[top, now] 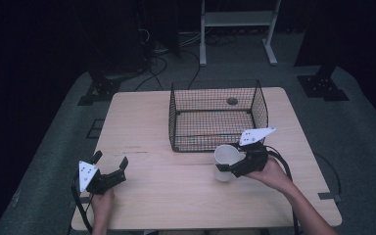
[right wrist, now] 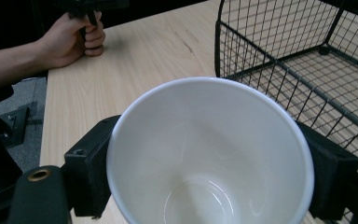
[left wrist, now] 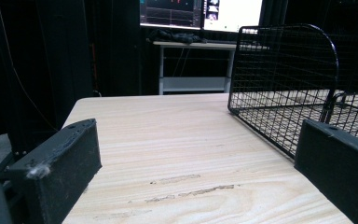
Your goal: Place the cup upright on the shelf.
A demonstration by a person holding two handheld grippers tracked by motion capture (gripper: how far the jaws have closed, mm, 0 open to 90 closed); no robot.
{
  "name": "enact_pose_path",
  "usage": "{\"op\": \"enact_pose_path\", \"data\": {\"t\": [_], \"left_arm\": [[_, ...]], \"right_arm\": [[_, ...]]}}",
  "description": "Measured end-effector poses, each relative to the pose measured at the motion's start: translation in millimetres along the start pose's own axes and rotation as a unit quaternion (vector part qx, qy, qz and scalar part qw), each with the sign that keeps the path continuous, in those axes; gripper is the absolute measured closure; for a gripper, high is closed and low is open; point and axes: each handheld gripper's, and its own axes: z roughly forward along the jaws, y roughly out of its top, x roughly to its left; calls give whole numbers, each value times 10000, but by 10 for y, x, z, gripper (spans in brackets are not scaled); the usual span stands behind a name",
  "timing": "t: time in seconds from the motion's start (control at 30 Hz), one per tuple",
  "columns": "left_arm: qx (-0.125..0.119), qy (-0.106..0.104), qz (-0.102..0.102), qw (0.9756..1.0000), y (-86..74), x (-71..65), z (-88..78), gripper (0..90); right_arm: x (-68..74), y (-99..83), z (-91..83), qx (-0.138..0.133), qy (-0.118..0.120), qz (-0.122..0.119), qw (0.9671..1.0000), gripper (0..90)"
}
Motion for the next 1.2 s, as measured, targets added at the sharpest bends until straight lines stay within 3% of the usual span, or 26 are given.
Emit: {"op": "enact_pose_path", "data": {"t": [0.5,0.8,1.2], "left_arm": [[-25,-16,-18,10000,0,1,2,0],[-22,-15,-38,10000,0,8,1,0],[-23,-30,-26,10000,-1,8,2,0]], "right_arm": [[-175,496,56,32,271,-90,9996,182],[-275,688,78,98,205,-164,9996,182],[-423,939,15,-133,161,-169,9996,183]]}}
